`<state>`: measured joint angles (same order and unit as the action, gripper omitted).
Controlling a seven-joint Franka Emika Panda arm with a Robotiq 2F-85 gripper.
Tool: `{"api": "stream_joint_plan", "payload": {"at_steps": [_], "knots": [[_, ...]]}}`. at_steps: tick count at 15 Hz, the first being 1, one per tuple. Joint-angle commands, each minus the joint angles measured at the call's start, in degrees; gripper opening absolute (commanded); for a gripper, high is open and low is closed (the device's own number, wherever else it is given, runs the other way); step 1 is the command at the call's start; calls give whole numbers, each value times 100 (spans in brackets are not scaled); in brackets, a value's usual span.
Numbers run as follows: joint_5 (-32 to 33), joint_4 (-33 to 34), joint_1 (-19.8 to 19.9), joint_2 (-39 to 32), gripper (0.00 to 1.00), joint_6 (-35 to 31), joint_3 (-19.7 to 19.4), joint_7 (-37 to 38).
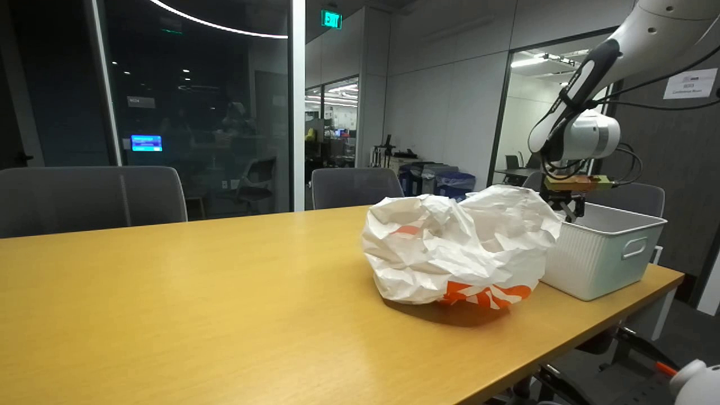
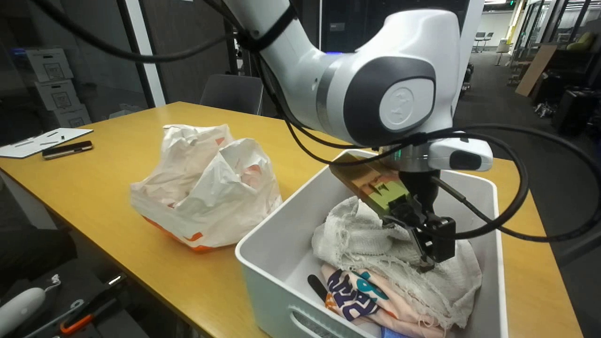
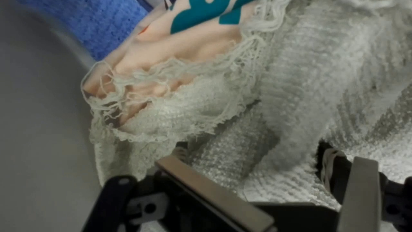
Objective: Put the white towel and the peach shirt on the table, the moose toy and the yellow container in the plastic bag
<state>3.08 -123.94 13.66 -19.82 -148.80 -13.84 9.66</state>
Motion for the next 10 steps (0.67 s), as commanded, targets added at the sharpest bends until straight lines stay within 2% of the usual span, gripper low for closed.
{"api": "stream_joint_plan", "payload": {"at_steps": [1, 2, 3, 10], "knots": [[-149, 429, 141, -454, 73, -53, 1, -356], [-175, 466, 159, -505, 73, -71, 1, -370], [-212, 474, 184, -526, 69, -107, 20, -419], [-262, 489, 127, -472, 16, -36, -60, -330]]}}
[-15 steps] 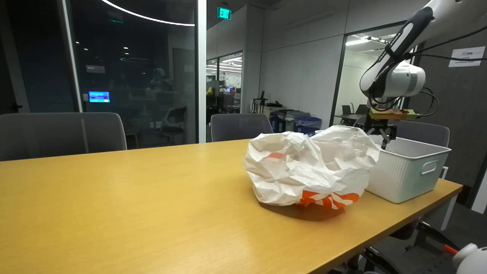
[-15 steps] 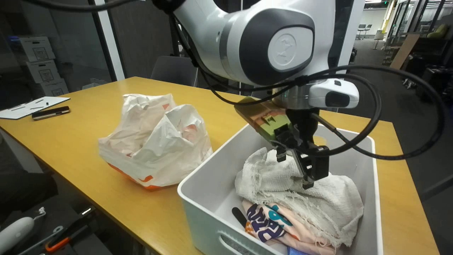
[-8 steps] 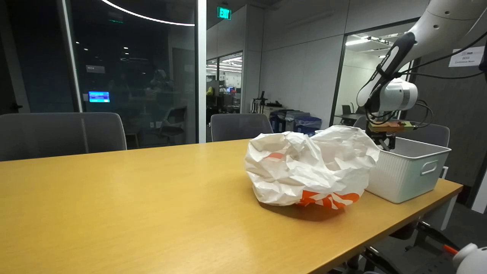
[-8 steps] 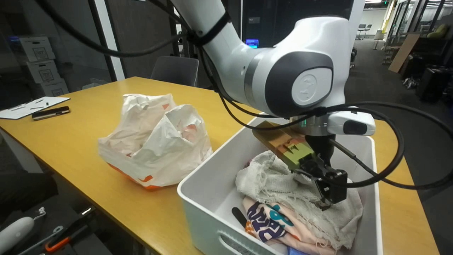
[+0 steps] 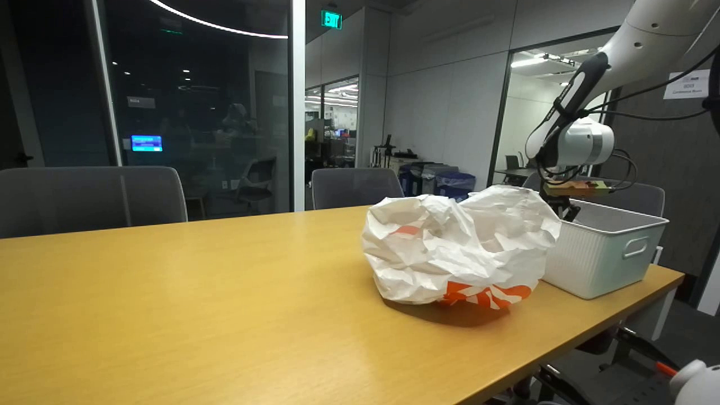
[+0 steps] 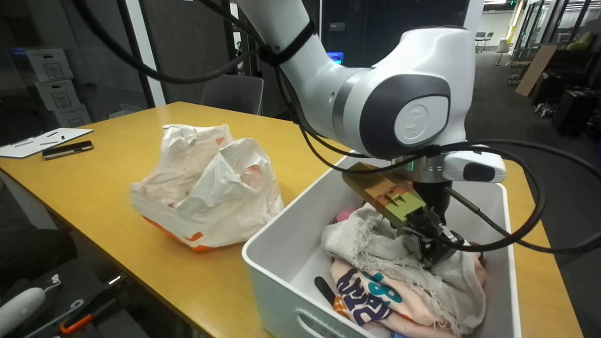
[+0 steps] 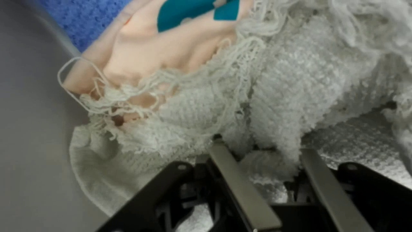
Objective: Put the white towel and the peach shirt on the table, the moose toy and the yellow container in the plastic bag
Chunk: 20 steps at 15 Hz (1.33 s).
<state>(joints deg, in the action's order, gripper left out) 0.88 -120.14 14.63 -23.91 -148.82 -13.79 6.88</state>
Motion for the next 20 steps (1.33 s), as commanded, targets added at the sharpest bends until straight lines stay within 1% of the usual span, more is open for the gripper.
{"api": "stream_joint_plan", "payload": {"at_steps": [1, 2, 4, 5, 6, 8, 10, 11, 13, 14, 15, 18, 20], "knots": [[-26, 75, 22, -4, 7, 16, -89, -32], [-23, 4, 6, 99, 2, 19, -134, 52], [36, -150, -59, 309, 5, -26, -259, 280], [120, -299, -121, 492, 3, -130, -348, 416], [226, -436, -194, 651, 5, -250, -442, 551], [479, -781, -356, 1089, 6, -492, -605, 802], [566, -1089, -369, 1551, 5, -625, -558, 689], [480, -1261, -312, 1831, 5, -682, -436, 421], [366, -1545, -285, 2332, 5, -725, -288, 183], [513, -1686, -323, 2580, 6, -852, -272, 246], [797, -1817, -351, 2813, 6, -1019, -262, 441], [2245, -2088, -274, 3401, 6, -1522, -142, 1470], [3244, -2147, -33, 3698, 6, -1758, 82, 2265]]}}
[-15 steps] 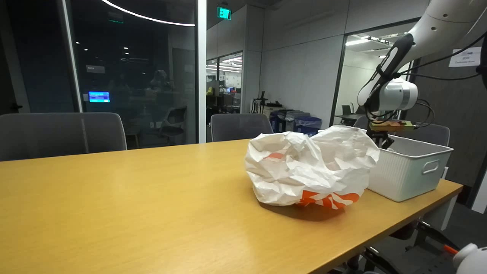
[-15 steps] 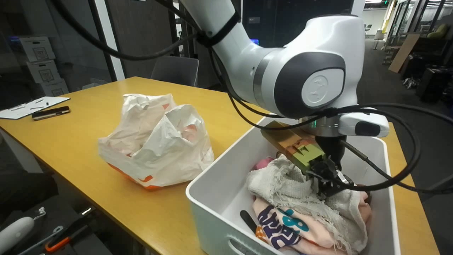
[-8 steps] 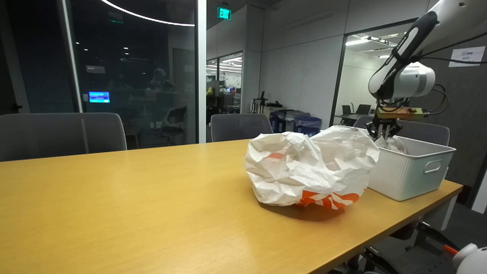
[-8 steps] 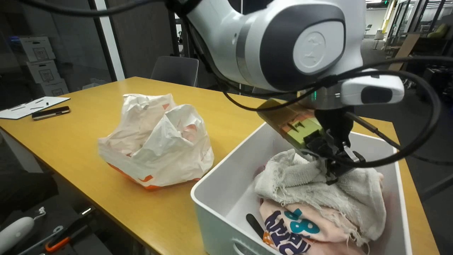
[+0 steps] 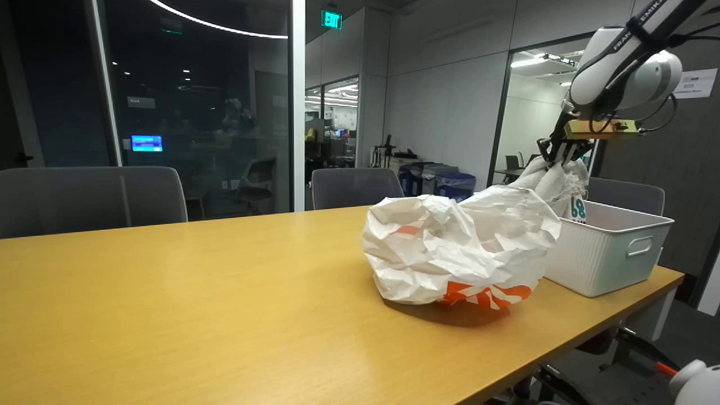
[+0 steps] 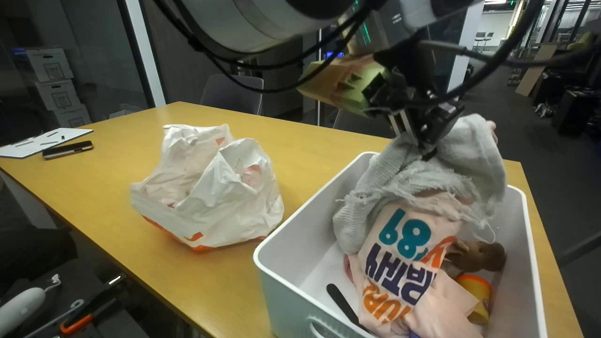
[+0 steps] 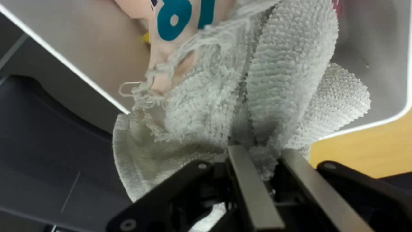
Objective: Put the white towel and the peach shirt on the table, the moose toy and the yellow container in the plastic bag
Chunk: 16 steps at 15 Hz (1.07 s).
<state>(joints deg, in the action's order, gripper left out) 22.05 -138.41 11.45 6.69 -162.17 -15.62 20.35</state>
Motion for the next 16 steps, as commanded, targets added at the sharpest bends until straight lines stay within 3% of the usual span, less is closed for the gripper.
{"api": "stream_joint_plan", "payload": {"at_steps": [1, 7, 13, 16], "knots": [[1629, -338, 412, 784, 6, -519, 382, 1355], [3904, -268, 1147, 1470, 6, -753, 1196, 3660], [5042, -176, 1387, 2020, 6, -631, 1809, 5176], [5243, -122, 1298, 2097, 6, -813, 1921, 5396]]}}
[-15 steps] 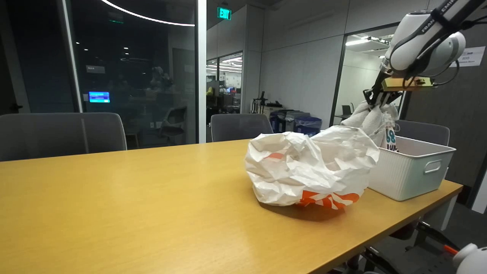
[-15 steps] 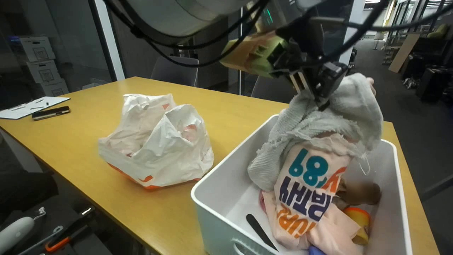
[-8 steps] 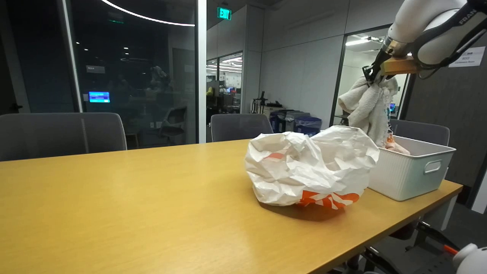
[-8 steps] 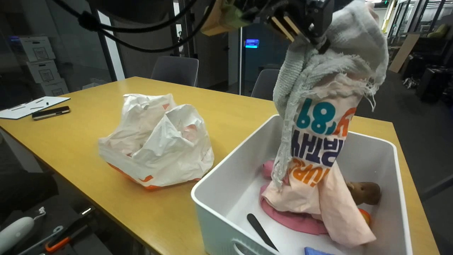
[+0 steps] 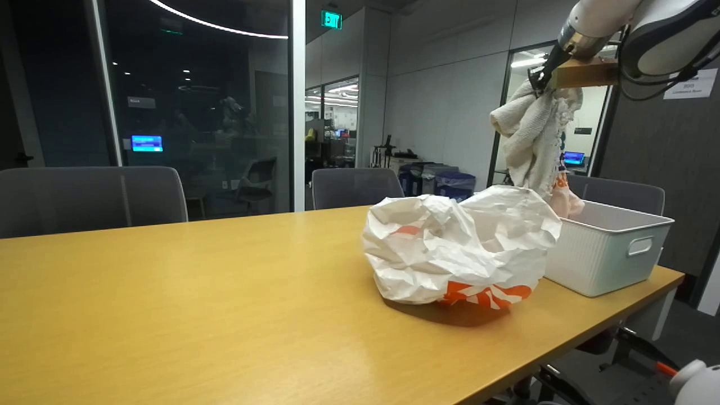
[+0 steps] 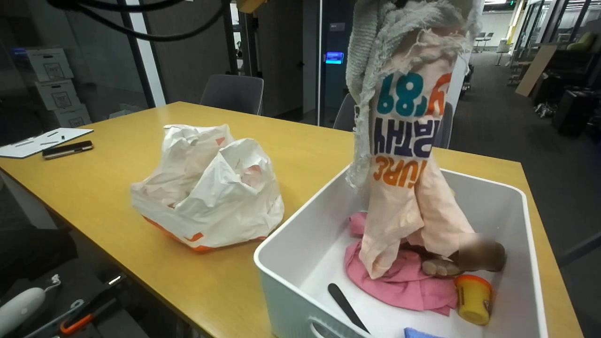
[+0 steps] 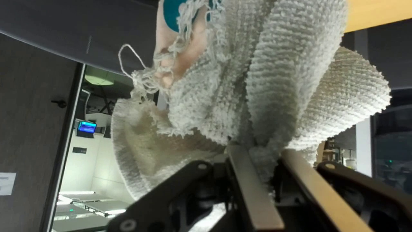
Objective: Put the white towel and the peach shirt on the table, the moose toy and the yellow container in the plastic bag
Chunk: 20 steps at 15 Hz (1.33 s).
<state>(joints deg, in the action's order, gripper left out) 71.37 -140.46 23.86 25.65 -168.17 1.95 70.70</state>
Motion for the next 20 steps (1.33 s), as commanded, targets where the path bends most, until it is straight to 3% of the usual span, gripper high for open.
{"api": "stream_joint_plan", "payload": {"at_steps": [1, 8, 12, 20], "knots": [[352, 98, 40, 231, 6, -250, 231, 394], [1202, 399, 77, 587, 6, 42, 1023, 1083], [1012, 386, -197, 625, 6, 24, 1339, 822], [1390, 674, -171, 812, 6, 430, 2125, 1017]]}}
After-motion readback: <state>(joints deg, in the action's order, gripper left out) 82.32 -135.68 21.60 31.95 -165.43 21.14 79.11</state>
